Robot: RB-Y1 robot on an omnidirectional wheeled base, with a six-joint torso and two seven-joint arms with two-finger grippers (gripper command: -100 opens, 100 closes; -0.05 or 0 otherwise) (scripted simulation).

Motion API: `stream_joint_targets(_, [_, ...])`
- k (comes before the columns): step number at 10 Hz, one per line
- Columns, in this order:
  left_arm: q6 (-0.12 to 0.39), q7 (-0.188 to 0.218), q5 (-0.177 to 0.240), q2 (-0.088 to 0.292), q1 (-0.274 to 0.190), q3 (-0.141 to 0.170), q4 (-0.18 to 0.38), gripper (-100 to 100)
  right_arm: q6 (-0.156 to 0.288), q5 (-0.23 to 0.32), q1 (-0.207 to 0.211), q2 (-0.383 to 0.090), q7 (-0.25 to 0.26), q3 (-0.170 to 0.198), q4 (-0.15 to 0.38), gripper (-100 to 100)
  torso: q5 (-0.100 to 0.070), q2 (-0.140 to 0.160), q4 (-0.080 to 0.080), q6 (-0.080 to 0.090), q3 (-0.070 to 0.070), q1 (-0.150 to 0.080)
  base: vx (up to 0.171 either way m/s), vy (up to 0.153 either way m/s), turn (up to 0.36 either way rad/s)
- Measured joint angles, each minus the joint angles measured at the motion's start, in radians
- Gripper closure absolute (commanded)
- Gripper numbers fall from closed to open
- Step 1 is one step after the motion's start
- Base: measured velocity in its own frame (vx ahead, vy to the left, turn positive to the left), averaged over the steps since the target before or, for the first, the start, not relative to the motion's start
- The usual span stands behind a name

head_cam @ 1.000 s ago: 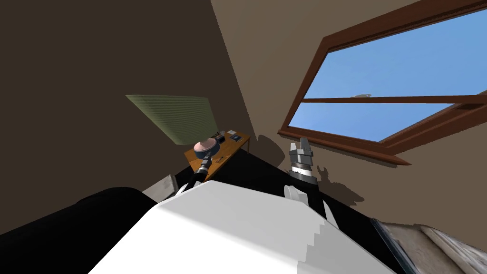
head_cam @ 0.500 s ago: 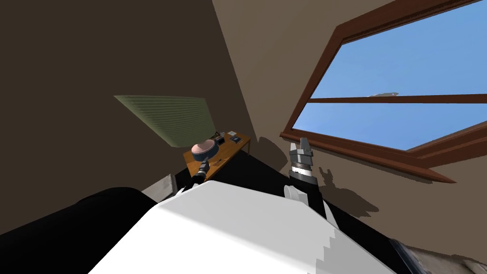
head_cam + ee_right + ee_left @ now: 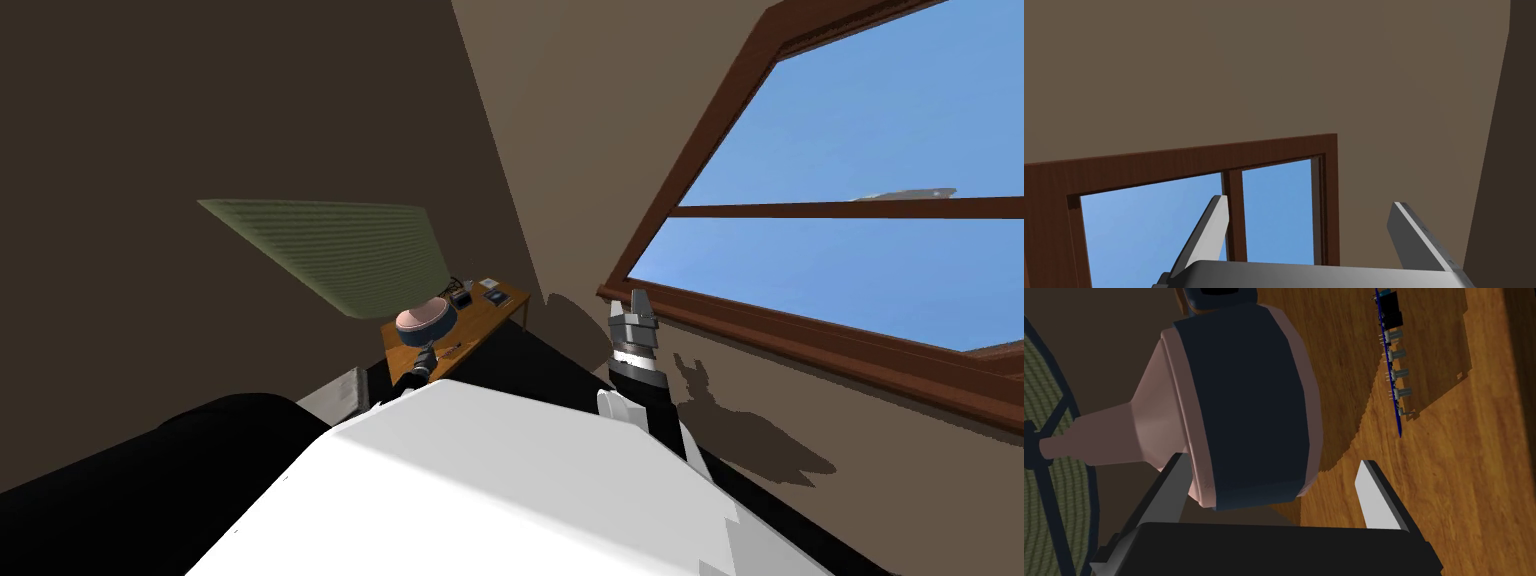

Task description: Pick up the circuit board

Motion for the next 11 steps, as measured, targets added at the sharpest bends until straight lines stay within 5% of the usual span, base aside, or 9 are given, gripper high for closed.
stream_joint_targets(7, [0.165,0.065,0.107,-0.021,-0.046,0.068,0.13,-100,0.0,0.0,0.0,0.0,0.0,0.0,0.0,0,0.0,0.003,0.001,0.0,0.002,0.001,0.153,-0.021,0.071])
stream_joint_targets(11, [0.23,0.087,0.136,-0.086,-0.058,0.092,0.169,-100,0.0,0.0,0.0,0.0,0.0,0.0,0.0,0,0.001,0.008,0.001,0.0,0.004,0.003,0.078,0.01,0.028])
